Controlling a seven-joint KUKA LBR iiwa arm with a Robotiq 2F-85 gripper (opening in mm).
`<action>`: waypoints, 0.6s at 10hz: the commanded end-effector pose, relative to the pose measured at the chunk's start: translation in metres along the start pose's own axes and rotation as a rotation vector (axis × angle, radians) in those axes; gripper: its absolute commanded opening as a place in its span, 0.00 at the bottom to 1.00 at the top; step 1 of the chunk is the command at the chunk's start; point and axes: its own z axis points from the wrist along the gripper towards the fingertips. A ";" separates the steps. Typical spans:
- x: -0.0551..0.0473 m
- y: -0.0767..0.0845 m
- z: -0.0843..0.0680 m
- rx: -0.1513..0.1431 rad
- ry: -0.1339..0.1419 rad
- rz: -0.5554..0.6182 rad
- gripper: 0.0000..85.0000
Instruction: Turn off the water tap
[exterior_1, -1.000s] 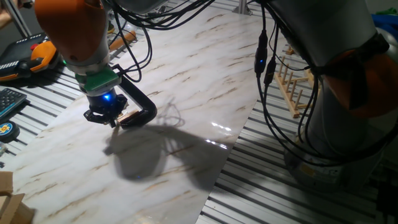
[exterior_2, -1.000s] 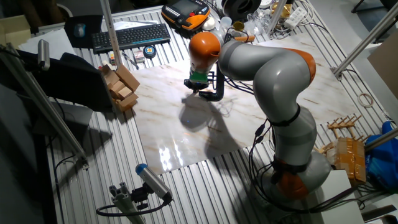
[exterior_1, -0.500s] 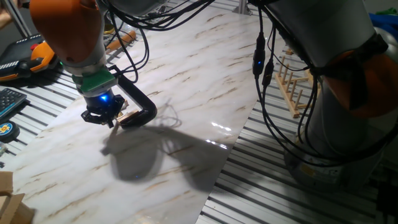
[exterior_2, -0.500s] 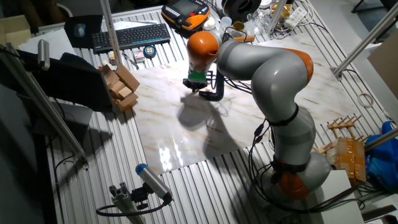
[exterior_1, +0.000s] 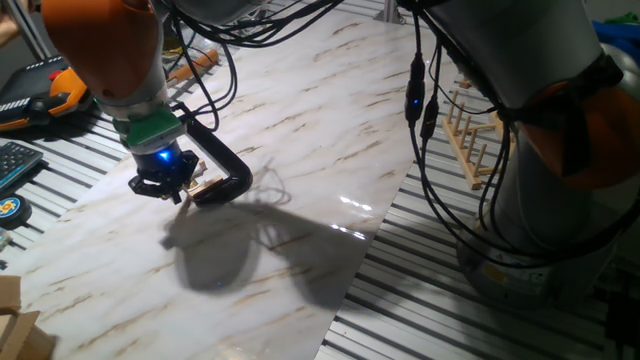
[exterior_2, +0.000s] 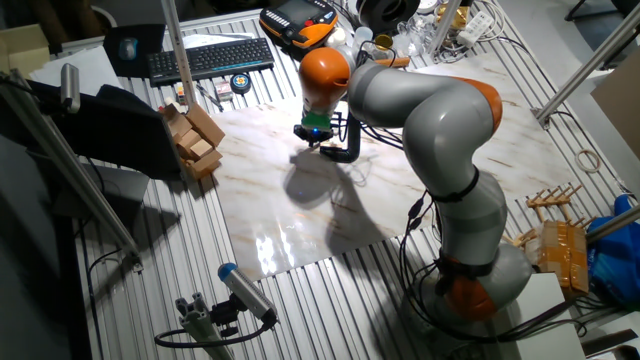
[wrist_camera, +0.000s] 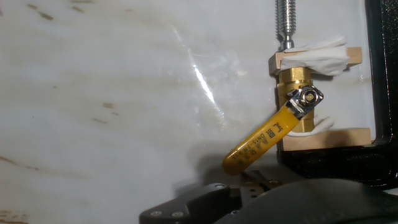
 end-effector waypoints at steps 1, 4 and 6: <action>0.000 0.000 0.000 0.000 0.000 0.001 0.00; 0.000 0.000 0.000 0.010 -0.004 -0.010 0.00; 0.000 0.000 0.000 0.019 0.020 -0.015 0.00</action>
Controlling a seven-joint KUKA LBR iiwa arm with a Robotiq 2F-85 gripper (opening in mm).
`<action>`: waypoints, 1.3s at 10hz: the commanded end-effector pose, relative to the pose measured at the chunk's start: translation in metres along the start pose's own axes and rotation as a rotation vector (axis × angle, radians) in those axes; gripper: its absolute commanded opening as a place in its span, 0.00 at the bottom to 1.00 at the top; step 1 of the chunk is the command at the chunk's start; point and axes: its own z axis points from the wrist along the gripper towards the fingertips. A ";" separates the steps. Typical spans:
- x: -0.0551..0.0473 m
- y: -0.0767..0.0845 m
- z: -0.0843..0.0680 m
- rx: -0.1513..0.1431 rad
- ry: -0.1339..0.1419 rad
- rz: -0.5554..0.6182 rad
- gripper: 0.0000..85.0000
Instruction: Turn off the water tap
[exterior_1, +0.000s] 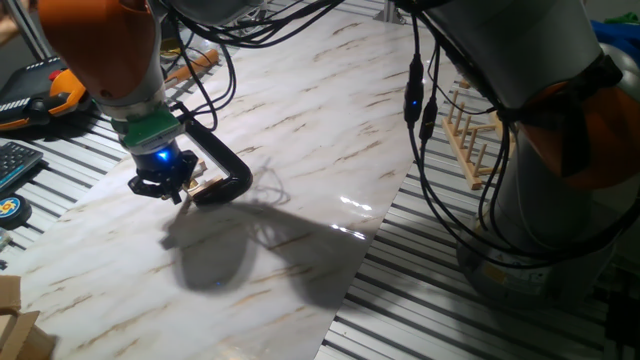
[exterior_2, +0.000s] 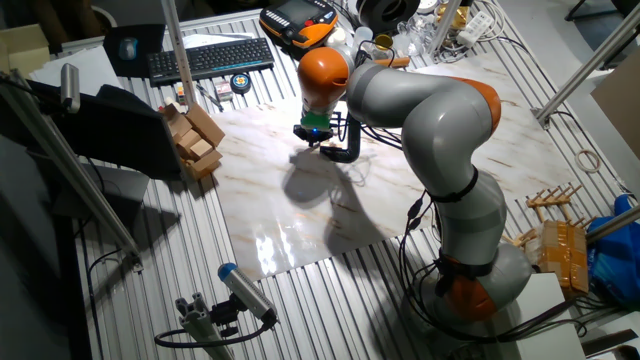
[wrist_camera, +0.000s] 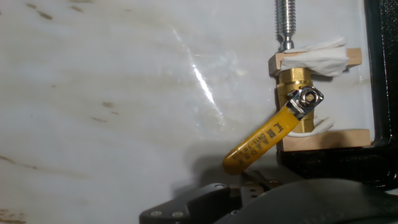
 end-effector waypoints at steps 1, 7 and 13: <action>0.000 0.000 0.000 0.022 0.008 -0.002 0.00; 0.000 0.000 0.000 -0.005 0.039 0.127 0.00; -0.003 0.005 0.000 -0.027 0.014 0.151 0.00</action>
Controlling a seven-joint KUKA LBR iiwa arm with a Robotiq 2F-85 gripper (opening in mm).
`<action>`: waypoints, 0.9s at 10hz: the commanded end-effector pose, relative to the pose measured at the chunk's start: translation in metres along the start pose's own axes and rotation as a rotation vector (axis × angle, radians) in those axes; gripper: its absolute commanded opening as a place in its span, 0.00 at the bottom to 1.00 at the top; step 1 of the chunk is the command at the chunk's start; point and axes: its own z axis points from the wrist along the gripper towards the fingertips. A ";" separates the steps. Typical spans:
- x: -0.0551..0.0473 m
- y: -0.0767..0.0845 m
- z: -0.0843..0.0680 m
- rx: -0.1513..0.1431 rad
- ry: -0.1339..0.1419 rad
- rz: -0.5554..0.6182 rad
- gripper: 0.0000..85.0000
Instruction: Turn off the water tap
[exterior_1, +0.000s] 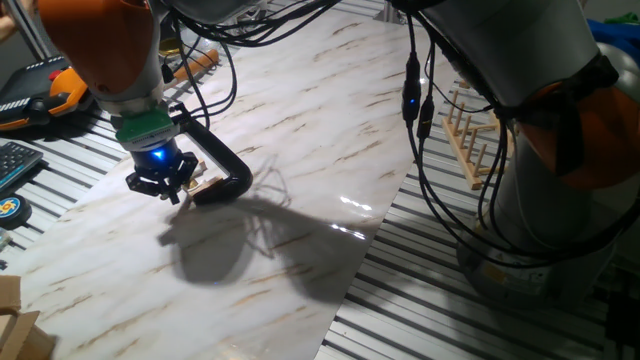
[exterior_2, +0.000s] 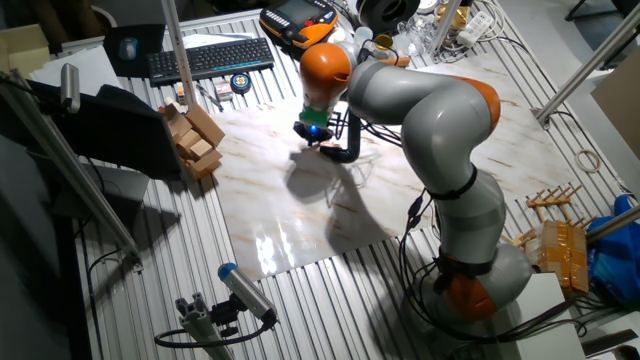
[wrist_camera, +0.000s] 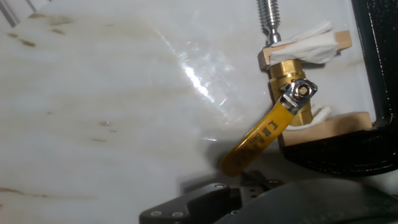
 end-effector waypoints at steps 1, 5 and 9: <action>-0.001 0.002 0.000 -0.001 -0.001 0.001 0.00; -0.006 0.006 0.005 -0.007 -0.017 0.012 0.00; -0.010 0.012 0.007 -0.006 -0.023 0.032 0.00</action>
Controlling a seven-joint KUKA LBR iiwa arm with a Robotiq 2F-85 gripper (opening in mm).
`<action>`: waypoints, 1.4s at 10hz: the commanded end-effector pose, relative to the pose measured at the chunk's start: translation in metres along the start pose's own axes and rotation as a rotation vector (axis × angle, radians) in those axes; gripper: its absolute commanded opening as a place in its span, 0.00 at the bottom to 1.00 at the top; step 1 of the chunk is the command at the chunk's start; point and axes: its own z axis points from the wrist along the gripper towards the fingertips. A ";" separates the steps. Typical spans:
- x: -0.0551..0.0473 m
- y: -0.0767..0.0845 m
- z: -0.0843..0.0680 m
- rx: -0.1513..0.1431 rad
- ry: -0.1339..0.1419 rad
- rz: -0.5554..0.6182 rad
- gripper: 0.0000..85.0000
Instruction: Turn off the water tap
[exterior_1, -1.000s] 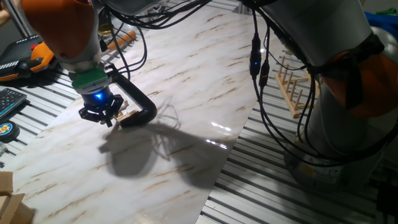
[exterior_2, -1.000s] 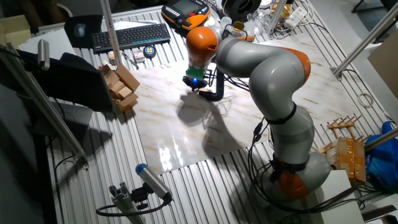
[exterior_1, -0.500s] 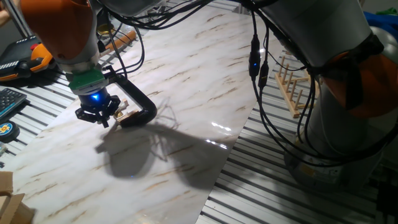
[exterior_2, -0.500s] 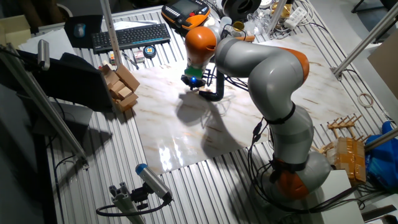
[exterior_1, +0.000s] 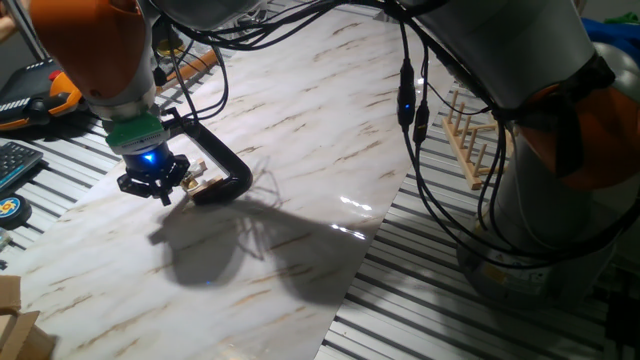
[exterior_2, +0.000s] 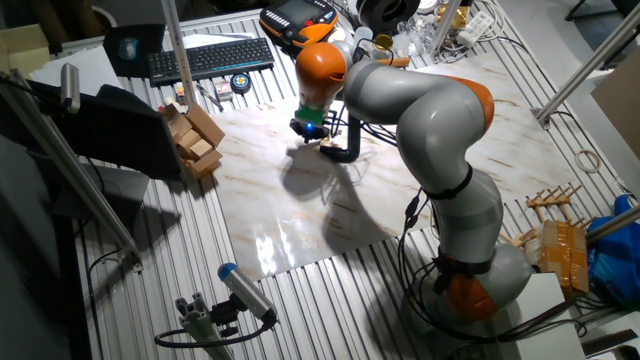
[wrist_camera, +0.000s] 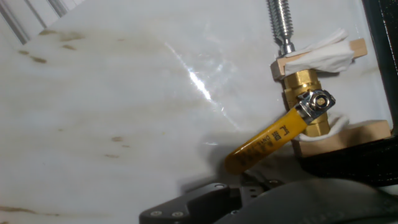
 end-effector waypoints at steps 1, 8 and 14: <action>-0.001 0.001 0.001 0.000 -0.002 0.004 0.00; -0.007 0.005 0.003 0.003 -0.004 0.033 0.00; -0.011 0.007 0.002 0.005 -0.008 0.053 0.00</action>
